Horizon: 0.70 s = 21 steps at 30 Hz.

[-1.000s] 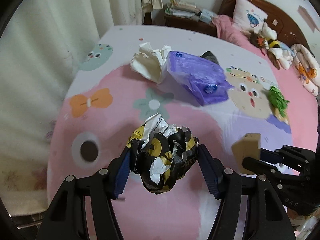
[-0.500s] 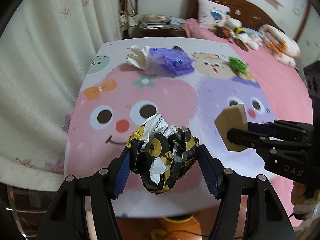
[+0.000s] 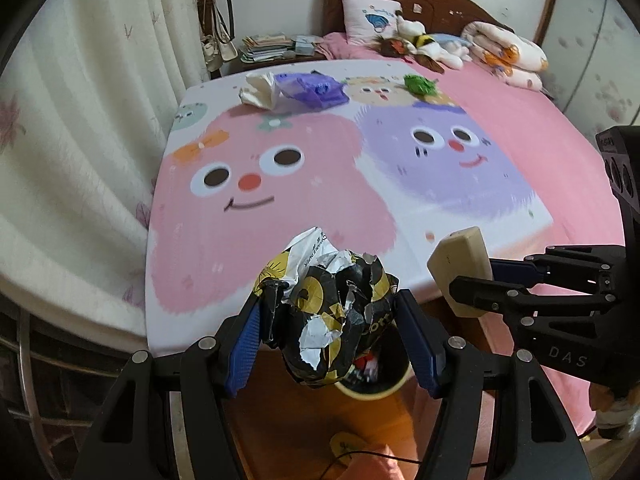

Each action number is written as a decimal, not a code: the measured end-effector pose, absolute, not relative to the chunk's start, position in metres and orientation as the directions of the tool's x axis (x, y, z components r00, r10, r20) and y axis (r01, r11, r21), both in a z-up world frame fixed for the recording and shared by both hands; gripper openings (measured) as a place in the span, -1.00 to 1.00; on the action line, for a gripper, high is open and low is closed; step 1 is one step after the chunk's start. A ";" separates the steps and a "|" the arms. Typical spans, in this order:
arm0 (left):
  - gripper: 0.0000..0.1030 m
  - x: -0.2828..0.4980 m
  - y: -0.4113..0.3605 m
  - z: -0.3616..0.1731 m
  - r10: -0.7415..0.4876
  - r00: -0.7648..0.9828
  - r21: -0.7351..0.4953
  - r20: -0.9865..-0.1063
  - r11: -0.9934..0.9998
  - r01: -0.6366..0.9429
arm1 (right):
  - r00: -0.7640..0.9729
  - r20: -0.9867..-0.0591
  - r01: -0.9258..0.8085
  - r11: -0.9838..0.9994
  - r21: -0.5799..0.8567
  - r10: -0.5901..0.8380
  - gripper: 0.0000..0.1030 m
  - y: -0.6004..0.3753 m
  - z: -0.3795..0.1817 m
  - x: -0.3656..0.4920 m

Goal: Collect trash
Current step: 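Carry the wrapper and cream box over the bin and open both tools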

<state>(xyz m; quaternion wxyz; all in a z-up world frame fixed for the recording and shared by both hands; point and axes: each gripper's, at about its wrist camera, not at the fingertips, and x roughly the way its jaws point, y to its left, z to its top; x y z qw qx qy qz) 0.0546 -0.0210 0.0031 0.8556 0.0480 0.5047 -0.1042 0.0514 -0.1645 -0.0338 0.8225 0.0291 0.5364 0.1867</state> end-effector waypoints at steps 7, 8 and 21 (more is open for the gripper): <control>0.25 0.019 -0.013 -0.026 -0.151 0.413 -0.060 -0.898 0.972 0.226 | 0.330 -0.898 -0.259 0.943 0.210 0.291 -0.57 -0.162 -0.053 0.013; 0.25 0.018 -0.015 -0.030 -0.154 0.405 -0.067 -0.901 0.973 0.220 | 0.324 -0.902 -0.258 0.944 0.205 0.285 -0.57 -0.163 -0.058 0.007; 0.26 0.002 -0.040 -0.158 -0.185 0.334 -0.170 -0.924 0.983 0.074 | 0.167 -0.942 -0.238 0.939 0.249 0.292 -0.57 -0.181 -0.206 -0.018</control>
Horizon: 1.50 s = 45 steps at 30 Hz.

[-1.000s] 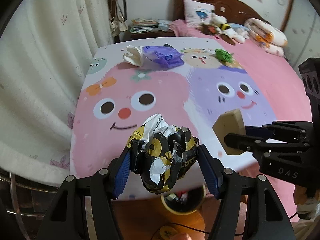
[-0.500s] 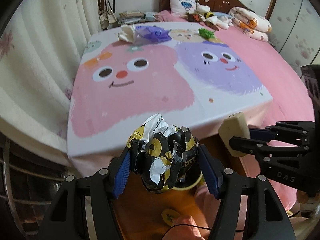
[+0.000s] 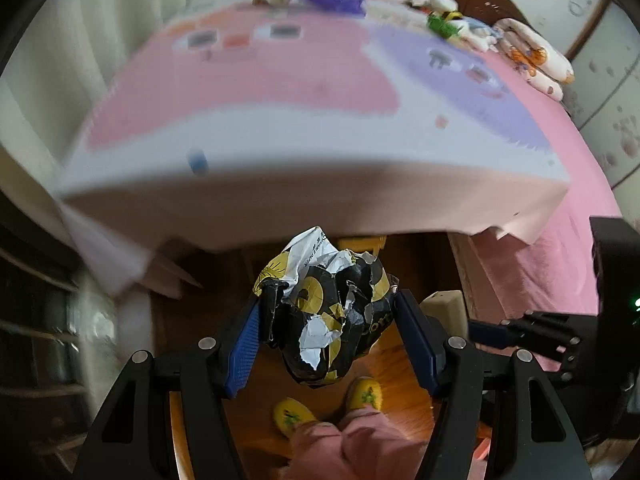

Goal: Collect trash
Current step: 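Carry the wrapper and cream box over the bin and open both tools, then raise both tools from the bin back toward the table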

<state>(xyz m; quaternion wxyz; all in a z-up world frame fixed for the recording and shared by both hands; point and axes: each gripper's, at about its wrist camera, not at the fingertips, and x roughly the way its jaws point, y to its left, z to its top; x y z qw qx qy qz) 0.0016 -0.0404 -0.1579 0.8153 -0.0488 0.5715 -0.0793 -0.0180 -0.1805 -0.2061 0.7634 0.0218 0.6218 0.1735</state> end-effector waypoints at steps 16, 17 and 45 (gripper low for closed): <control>0.31 0.034 -0.083 -0.370 -0.183 0.207 -0.161 -0.961 0.980 0.119 | 0.164 -0.934 -0.003 0.947 0.322 0.318 -0.56 -0.243 -0.397 0.014; 0.31 0.039 -0.087 -0.380 -0.185 0.202 -0.163 -0.962 0.979 0.121 | 0.163 -0.933 0.005 0.946 0.324 0.319 -0.56 -0.242 -0.405 0.016; 0.97 0.046 -0.065 -0.283 -0.135 0.337 -0.113 -0.932 0.990 0.082 | 0.248 -0.909 0.048 0.932 0.358 0.336 0.07 -0.254 -0.305 0.015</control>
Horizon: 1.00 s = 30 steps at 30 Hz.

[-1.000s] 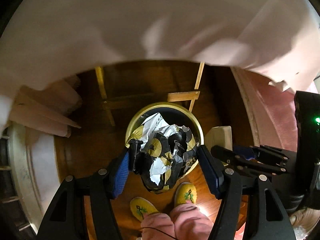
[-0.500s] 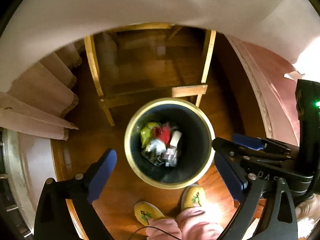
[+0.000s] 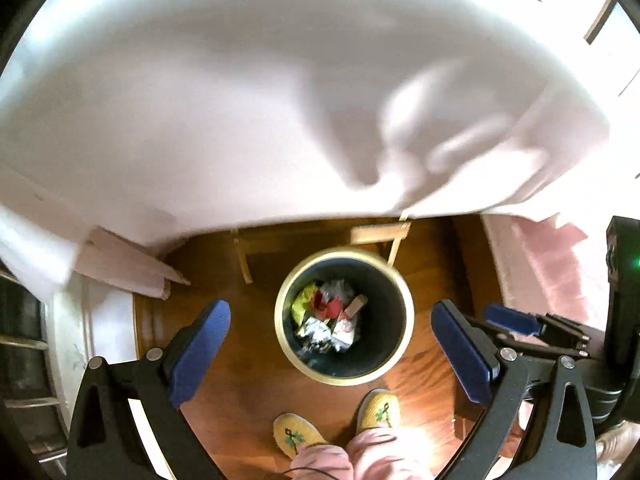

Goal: Collect trash
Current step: 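Raise both tools from the bin back toward the table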

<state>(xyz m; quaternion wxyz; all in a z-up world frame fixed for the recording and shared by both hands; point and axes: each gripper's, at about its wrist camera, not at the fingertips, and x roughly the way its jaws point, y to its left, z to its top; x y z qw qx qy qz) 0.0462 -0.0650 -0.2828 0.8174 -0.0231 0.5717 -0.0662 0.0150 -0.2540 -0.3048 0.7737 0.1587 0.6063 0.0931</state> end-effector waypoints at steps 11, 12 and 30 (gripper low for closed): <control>0.97 0.031 -0.066 -0.108 -0.178 0.464 -0.119 -0.867 0.981 0.155 | 0.404 -0.839 -0.013 0.919 0.394 0.365 0.07 -0.251 -0.133 -0.009; 0.97 0.030 -0.066 -0.092 -0.179 0.469 -0.116 -0.865 0.980 0.162 | 0.420 -0.830 -0.019 0.918 0.396 0.366 0.07 -0.251 -0.117 -0.010; 0.97 0.052 -0.036 0.115 -0.252 0.606 -0.158 -0.754 0.966 0.205 | 0.680 -0.691 -0.056 0.957 0.285 0.246 0.07 -0.243 0.082 -0.001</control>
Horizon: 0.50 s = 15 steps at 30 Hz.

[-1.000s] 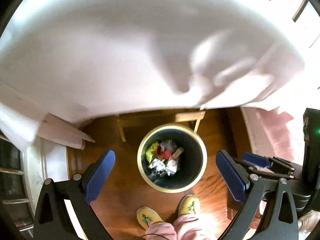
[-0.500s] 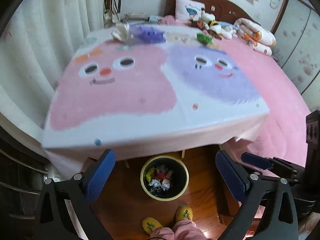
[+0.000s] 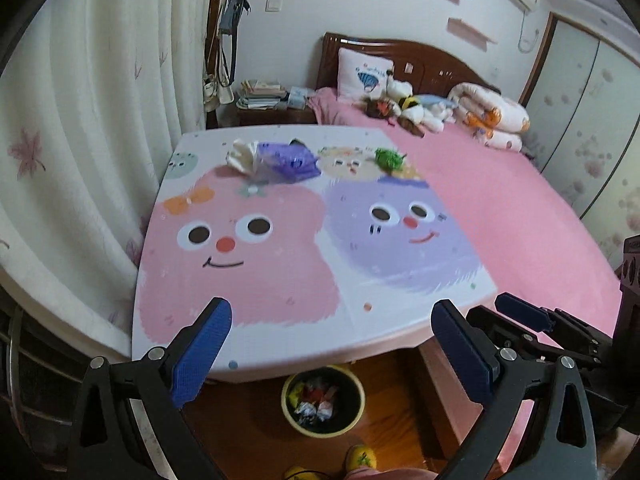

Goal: Collect trash
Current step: 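Raise both tools from the bin back toward the table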

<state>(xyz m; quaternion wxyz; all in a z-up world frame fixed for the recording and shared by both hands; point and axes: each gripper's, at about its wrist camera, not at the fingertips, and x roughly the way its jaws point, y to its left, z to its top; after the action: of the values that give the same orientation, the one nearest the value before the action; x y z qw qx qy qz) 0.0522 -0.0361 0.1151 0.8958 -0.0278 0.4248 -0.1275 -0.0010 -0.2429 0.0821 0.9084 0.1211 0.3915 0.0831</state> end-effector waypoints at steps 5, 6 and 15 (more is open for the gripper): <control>0.97 0.071 -0.028 0.126 -0.257 0.606 -0.166 -0.753 0.965 0.202 | 0.712 -0.666 -0.061 0.965 0.257 0.222 0.07 -0.239 0.109 0.016; 0.97 0.076 -0.027 0.127 -0.254 0.608 -0.166 -0.752 0.966 0.199 | 0.719 -0.660 -0.064 0.966 0.250 0.219 0.07 -0.239 0.115 0.022; 0.96 0.150 -0.014 0.109 -0.163 0.596 -0.155 -0.786 0.986 0.064 | 0.715 -0.659 -0.093 0.967 0.238 0.231 0.07 -0.265 0.113 0.107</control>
<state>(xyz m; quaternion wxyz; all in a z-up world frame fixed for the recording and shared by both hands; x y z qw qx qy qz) 0.1500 -0.0141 0.1092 0.8916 -0.0554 0.4450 -0.0636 0.1071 -0.2648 0.1130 0.9213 0.0944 0.3668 0.0879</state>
